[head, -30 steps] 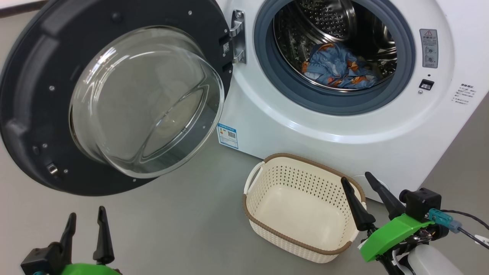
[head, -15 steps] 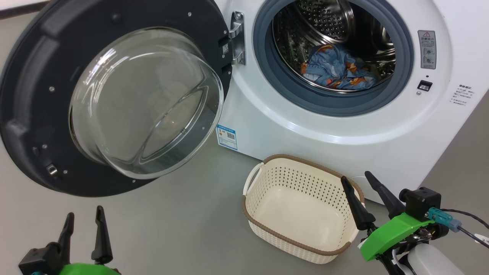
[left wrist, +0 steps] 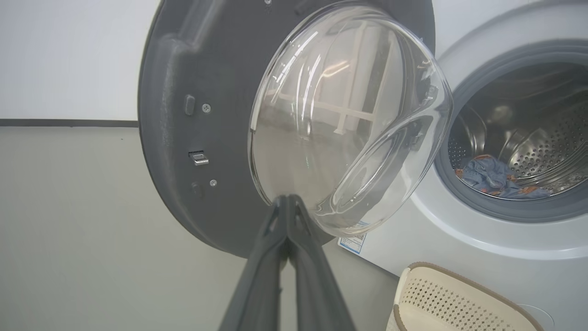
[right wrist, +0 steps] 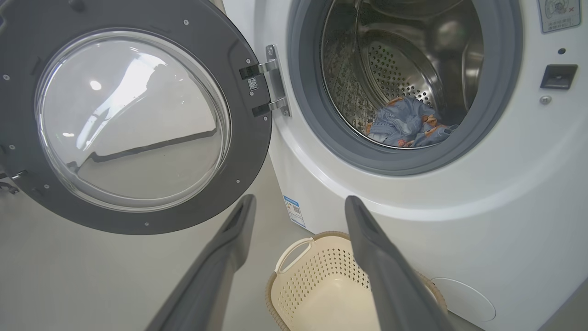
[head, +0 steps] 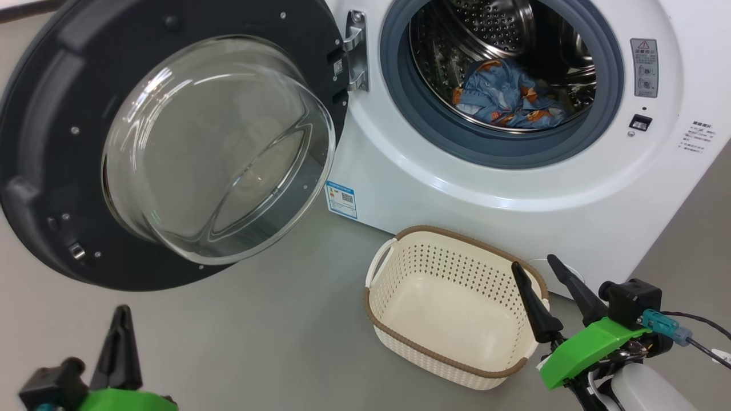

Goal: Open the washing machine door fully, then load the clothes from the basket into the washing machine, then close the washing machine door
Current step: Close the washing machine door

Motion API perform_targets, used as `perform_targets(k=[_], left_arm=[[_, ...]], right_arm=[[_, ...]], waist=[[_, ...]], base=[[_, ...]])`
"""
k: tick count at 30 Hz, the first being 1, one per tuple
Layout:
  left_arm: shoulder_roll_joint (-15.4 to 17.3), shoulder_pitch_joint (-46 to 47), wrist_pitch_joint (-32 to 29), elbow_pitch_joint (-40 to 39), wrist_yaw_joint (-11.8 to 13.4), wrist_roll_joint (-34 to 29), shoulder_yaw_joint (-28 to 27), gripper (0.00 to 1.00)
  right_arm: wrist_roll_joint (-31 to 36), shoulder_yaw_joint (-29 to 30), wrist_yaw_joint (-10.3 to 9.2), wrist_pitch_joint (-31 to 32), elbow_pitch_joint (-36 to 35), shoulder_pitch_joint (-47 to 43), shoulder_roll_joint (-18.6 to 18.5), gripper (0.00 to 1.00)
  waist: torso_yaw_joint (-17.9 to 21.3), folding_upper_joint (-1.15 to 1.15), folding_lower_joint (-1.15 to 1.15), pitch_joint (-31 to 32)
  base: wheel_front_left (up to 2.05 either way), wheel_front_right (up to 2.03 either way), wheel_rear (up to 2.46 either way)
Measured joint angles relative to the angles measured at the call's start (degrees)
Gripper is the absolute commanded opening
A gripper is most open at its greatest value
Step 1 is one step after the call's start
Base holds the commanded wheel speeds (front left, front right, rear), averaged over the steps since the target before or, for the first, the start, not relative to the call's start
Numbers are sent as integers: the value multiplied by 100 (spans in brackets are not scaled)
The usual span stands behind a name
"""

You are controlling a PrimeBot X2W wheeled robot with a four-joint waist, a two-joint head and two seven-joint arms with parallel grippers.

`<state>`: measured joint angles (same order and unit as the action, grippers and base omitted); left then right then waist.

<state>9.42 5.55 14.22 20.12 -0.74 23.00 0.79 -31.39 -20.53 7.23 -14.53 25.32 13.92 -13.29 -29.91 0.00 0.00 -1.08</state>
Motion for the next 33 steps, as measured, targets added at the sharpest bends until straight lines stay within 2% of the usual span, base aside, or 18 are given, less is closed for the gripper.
perform_targets(k=[6,11,17,21,27,33], left_arm=[[209,185,-20,-726,-179,320,-231,0],[470,627,-341,-1516,-320,824,-575,0],[563,1307,-848,-1798,-412,2001,-1123,0],[647,2041,-1112,-1200,-476,3077,-1727,0],[931,2986,-1708,424,-474,4667,-2728,0],[1389,3414,-1882,1857,-378,5223,-3368,0]], right_arm=[[0,-25,0,0,1,2,-37,100],[-1,-69,0,0,3,4,-94,100],[-41,-90,0,0,2,5,-167,100],[-40,-88,0,0,2,6,-232,100],[-25,-55,0,37,-60,7,-315,100],[65,12,0,191,-212,90,-383,100]], waist=[[-13,0,0,-31],[-13,0,0,-65],[12,0,1,-120],[56,0,0,-152],[221,0,0,-213],[501,0,0,-366]], base=[[0,0,0],[0,0,0],[0,0,0],[0,0,0],[0,0,0],[0,0,0]])
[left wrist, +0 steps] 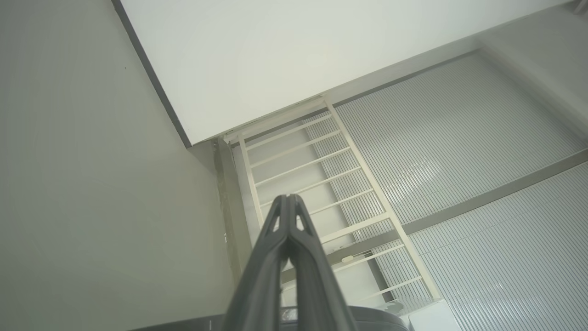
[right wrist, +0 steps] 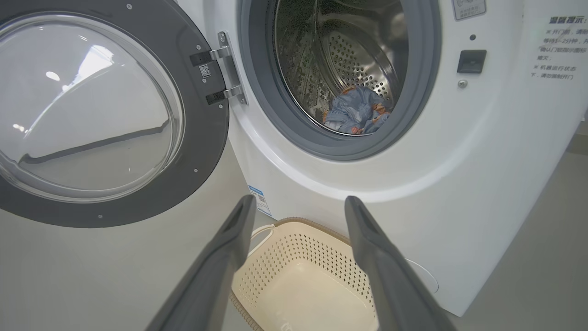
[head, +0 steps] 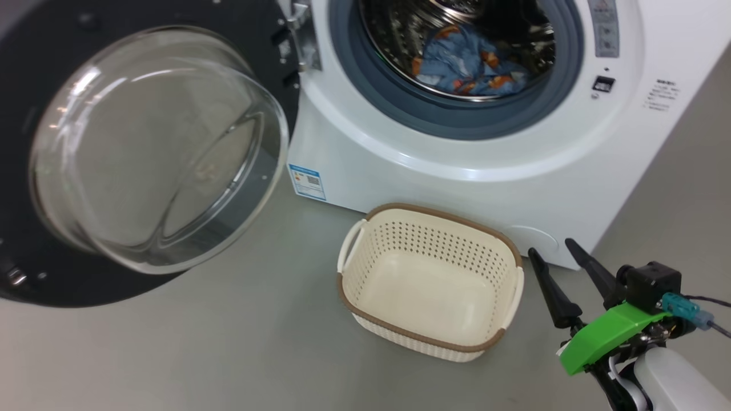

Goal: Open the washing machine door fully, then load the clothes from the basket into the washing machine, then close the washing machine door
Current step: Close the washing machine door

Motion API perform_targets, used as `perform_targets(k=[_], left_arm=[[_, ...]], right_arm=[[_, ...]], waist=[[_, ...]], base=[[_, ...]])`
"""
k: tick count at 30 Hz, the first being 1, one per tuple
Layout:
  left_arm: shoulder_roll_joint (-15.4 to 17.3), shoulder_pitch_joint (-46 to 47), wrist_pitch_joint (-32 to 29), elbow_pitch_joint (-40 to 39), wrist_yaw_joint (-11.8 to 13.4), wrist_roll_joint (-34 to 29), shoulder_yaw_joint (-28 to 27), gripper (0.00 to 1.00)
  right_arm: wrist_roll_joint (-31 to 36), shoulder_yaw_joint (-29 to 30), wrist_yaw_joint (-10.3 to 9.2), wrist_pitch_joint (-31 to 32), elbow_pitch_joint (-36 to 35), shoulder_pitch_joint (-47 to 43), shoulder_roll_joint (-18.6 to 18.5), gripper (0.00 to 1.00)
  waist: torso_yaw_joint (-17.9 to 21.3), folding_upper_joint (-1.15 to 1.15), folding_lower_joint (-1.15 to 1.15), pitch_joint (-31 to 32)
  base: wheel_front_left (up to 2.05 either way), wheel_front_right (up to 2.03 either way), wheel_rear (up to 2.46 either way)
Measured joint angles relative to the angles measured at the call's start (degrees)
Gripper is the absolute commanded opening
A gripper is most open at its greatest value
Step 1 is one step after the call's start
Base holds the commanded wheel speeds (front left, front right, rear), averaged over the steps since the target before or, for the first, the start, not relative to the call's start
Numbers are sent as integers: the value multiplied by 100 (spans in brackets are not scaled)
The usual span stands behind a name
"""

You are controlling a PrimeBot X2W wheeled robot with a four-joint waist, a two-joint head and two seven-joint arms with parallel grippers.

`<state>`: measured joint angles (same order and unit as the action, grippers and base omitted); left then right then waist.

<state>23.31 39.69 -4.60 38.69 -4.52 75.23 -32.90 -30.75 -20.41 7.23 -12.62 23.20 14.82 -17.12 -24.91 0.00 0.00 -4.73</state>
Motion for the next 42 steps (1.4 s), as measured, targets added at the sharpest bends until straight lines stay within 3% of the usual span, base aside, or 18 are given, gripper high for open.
perform_targets(k=[7,21,35,42], left_arm=[[365,247,7,1146,-65,98,-204,0],[744,703,-421,2415,-248,390,-305,0],[881,665,-1688,2468,-252,387,104,0],[958,335,-2631,2097,-252,375,463,0]], right_arm=[[66,47,0,149,-234,71,-69,100],[285,213,0,301,-466,203,-108,100],[307,230,0,294,-378,244,-34,100],[255,197,0,187,-234,239,35,100]], waist=[[272,0,0,-283],[528,0,1,-834],[469,0,-1,-698],[422,0,-1,-497]], base=[[0,0,0],[0,0,0],[0,0,0],[0,0,0]])
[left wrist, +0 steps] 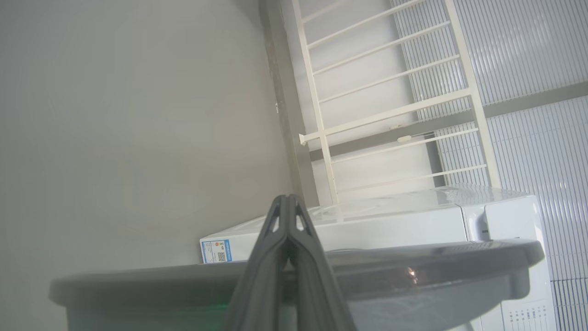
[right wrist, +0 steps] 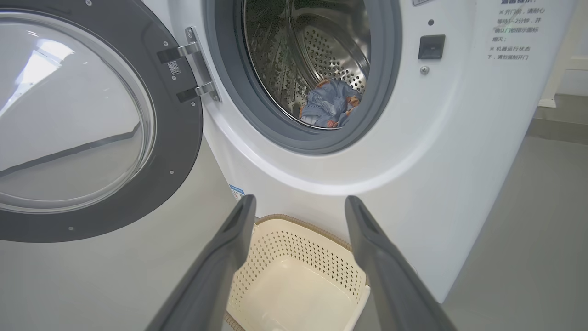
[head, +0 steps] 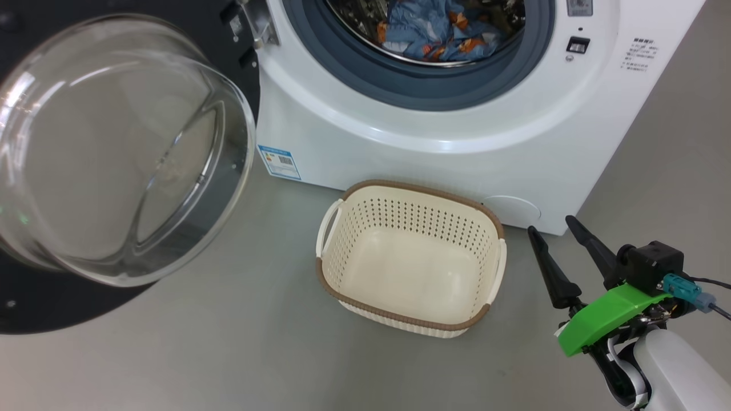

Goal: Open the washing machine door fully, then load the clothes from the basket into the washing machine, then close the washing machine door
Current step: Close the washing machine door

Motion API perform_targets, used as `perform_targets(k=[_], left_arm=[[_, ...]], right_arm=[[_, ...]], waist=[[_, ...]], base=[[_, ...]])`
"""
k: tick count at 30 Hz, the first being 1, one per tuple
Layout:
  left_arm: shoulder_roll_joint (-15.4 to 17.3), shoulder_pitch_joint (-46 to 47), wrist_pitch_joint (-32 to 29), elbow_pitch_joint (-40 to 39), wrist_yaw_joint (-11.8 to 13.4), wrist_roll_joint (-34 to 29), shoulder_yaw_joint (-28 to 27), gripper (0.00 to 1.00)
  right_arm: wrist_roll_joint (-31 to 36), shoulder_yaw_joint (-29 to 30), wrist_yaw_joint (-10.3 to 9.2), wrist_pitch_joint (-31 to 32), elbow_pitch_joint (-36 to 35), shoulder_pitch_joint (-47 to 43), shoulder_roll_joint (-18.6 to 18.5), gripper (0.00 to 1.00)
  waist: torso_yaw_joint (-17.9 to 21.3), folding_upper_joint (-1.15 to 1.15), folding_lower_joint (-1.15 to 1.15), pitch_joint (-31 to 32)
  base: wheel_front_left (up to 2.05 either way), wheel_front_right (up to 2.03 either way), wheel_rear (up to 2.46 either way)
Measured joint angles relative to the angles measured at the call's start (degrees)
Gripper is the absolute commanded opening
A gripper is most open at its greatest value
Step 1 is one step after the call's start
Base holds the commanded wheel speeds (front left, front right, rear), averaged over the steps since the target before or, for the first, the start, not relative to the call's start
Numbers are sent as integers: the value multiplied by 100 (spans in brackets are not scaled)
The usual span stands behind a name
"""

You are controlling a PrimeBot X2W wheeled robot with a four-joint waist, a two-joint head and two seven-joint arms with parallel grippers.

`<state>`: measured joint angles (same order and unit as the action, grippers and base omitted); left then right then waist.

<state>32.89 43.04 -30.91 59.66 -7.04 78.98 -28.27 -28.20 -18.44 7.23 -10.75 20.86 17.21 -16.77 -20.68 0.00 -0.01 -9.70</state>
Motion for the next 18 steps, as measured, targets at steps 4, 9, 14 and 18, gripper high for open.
perform_targets(k=[4,9,14,18], left_arm=[[-1,-227,-461,-283,0,2,142,0],[-26,-537,-1139,-702,0,74,311,0],[-196,-908,-1912,-1148,-7,170,534,0],[-328,-1190,-2374,-1583,-3,277,646,0]], right_arm=[[-16,-25,0,-56,78,-11,38,100],[-57,-66,-1,-114,167,-49,73,100],[-102,-126,0,-145,259,-136,121,100],[-123,-145,0,-197,300,-138,132,100]], waist=[[-23,0,0,132],[-49,0,0,287],[-74,0,0,435],[-84,0,0,540]], base=[[0,0,0],[0,0,0],[0,0,0],[0,0,0]])
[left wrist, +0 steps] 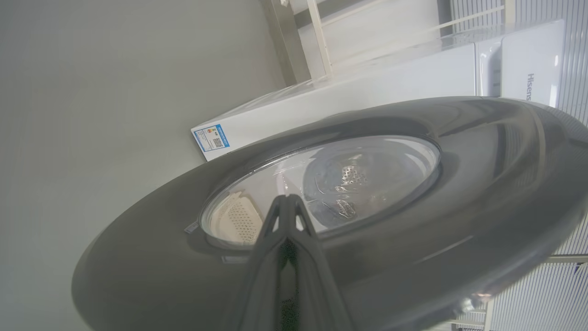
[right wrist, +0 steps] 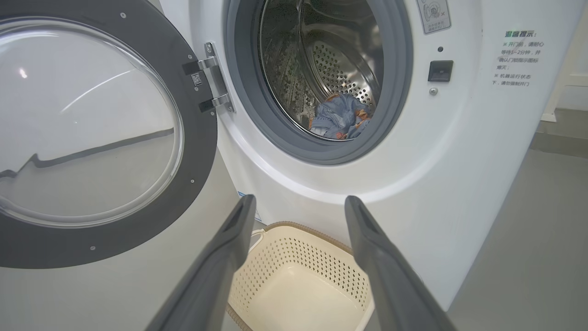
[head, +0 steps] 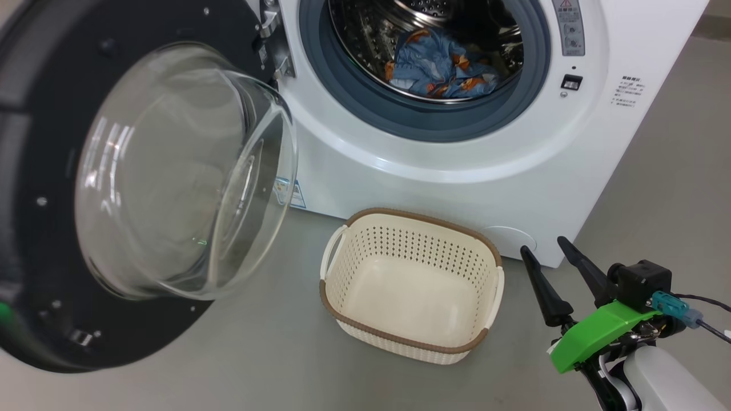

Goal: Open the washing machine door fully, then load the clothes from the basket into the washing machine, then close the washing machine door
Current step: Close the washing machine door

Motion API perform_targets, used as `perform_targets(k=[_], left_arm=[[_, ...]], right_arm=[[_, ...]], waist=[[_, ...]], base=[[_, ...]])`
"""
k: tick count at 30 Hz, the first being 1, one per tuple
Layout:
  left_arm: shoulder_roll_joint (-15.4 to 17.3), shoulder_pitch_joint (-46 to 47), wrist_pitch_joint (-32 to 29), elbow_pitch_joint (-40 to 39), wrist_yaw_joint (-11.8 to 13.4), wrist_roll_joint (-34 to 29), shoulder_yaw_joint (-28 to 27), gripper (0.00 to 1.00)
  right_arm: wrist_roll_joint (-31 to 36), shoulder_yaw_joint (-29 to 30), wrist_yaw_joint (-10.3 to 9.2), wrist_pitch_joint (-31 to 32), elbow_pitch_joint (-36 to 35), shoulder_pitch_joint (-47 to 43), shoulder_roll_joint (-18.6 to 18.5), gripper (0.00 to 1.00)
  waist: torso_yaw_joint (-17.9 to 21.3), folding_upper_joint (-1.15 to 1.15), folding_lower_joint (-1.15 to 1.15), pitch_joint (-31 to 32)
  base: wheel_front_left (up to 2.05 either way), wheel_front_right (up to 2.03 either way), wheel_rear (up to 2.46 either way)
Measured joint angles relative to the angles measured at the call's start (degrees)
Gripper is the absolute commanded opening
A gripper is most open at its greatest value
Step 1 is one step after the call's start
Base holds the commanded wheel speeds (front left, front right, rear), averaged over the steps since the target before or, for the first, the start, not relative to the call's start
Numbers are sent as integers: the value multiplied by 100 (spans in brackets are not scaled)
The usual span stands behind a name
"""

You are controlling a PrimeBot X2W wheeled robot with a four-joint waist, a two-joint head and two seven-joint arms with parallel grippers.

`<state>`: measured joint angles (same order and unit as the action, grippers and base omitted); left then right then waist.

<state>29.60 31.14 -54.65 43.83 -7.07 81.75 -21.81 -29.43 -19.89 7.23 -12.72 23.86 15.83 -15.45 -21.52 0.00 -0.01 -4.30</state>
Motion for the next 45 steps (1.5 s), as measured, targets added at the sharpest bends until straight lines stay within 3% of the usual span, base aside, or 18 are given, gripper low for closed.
perform_targets(k=[10,15,22,34,45], left_arm=[[-485,-754,-901,-1697,437,465,178,0],[-922,-1160,-1193,-2986,956,567,472,0],[-1166,-1535,-1326,-4005,1372,593,684,0],[-1511,-1606,-1181,-4491,1460,533,946,0],[-1850,-1574,-864,-4622,1394,482,1044,0]], right_arm=[[-183,-13,0,-67,94,-130,76,100],[-191,-29,0,-107,102,-132,130,100],[-238,-26,0,-125,134,-139,174,100],[-237,-3,0,-152,148,-142,249,100],[-236,34,0,-157,127,-142,254,100]], waist=[[12,0,0,199],[98,0,1,293],[354,0,1,357],[1096,0,1,383],[2069,0,1,323]], base=[[0,0,0],[0,0,0],[0,0,0],[0,0,0],[0,0,0]])
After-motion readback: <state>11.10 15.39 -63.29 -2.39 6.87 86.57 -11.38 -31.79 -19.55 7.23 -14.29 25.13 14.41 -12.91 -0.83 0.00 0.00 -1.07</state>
